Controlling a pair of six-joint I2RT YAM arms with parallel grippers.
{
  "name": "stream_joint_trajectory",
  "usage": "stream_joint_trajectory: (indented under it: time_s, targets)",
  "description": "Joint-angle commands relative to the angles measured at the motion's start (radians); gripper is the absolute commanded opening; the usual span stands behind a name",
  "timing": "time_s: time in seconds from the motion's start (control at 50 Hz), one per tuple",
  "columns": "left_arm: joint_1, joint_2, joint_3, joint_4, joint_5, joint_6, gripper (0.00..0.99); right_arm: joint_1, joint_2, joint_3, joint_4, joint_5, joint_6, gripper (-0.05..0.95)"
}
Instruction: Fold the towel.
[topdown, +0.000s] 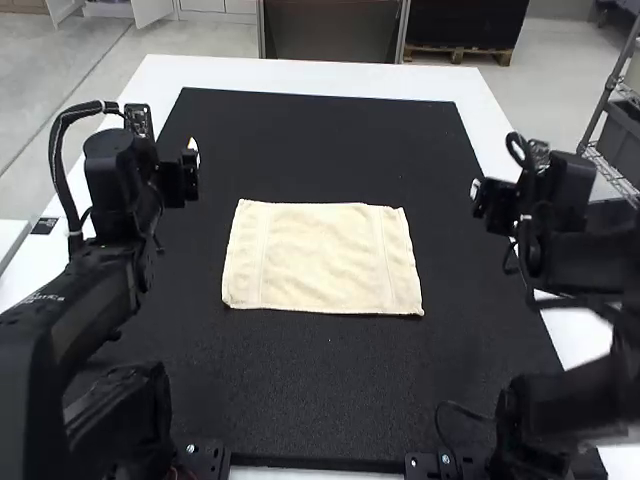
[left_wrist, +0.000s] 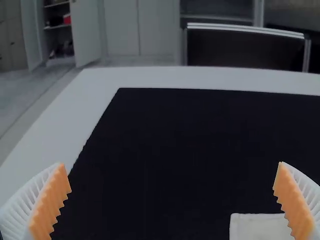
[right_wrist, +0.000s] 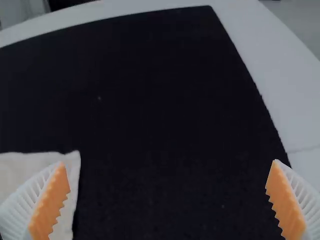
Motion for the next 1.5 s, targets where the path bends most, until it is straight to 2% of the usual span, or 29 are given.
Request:
stream_joint_trajectory:
  time_s: [0.0, 0.12, 0.22, 0.28, 0.36, 0.52, 0.68, 0.74, 0.82, 0.9, 1.0, 1.12, 1.22, 1.26, 1.3, 1.4, 1.48]
  targets:
    - [-0.003, 0.013, 0.032, -0.004, -0.014, 0.024, 0.956, 0.021, 0.094, 0.019, 0.018, -0.005, -0.068, 0.91]
    - [-0.009, 0.056, 0.031, -0.01, -0.011, 0.024, 0.956, 0.025, 0.151, 0.009, 0.064, -0.08, -0.077, 0.91]
    - [-0.006, 0.098, 0.023, -0.004, -0.005, 0.024, 0.954, 0.025, 0.151, -0.001, 0.086, -0.097, -0.086, 0.91]
    - [-0.005, 0.116, 0.017, -0.001, 0.051, 0.015, 0.954, 0.025, 0.149, -0.006, 0.1, -0.112, -0.086, 0.91]
    - [-0.003, 0.13, 0.009, -0.001, 0.135, -0.03, 0.951, 0.028, 0.149, -0.004, 0.103, -0.131, -0.085, 0.91]
    - [-0.017, 0.15, 0.008, -0.018, 0.192, -0.03, 0.952, 0.074, 0.151, 0.016, 0.094, -0.158, -0.085, 0.91]
    - [-0.056, 0.248, 0.045, -0.03, 0.196, -0.028, 0.959, 0.151, 0.153, 0.043, 0.084, -0.146, -0.1, 0.91]
    - [-0.054, 0.297, 0.061, -0.028, 0.198, -0.022, 0.959, 0.169, 0.151, 0.051, 0.084, -0.138, -0.103, 0.91]
    - [-0.052, 0.348, 0.078, -0.018, 0.193, 0.016, 0.952, 0.191, 0.153, 0.058, 0.086, -0.138, -0.14, 0.9]
    - [-0.057, 0.401, 0.101, -0.002, 0.19, 0.019, 0.911, 0.211, 0.159, 0.069, 0.081, -0.129, -0.145, 0.9]
    - [-0.052, 0.483, 0.129, -0.001, 0.175, 0.018, 0.91, 0.218, 0.183, 0.08, 0.086, -0.111, -0.145, 0.9]
    - [-0.051, 0.599, 0.16, 0.031, 0.163, 0.018, 0.948, 0.22, 0.243, 0.101, 0.083, -0.106, -0.14, 0.91]
    - [-0.052, 0.657, 0.164, 0.107, 0.152, 0.019, 0.957, 0.218, 0.295, 0.114, 0.094, -0.092, -0.139, 0.91]
    - [-0.056, 0.668, 0.166, 0.12, 0.147, 0.038, 0.957, 0.215, 0.309, 0.115, 0.112, -0.088, -0.139, 0.91]
    - [-0.057, 0.671, 0.167, 0.119, 0.155, 0.078, 0.957, 0.215, 0.321, 0.115, 0.127, -0.085, -0.139, 0.91]
    - [-0.063, 0.671, 0.16, 0.125, 0.178, 0.142, 0.956, 0.212, 0.349, 0.124, 0.146, -0.088, -0.139, 0.91]
    - [-0.069, 0.68, 0.163, 0.169, 0.175, 0.133, 0.933, 0.218, 0.383, 0.144, 0.147, -0.092, -0.132, 0.91]
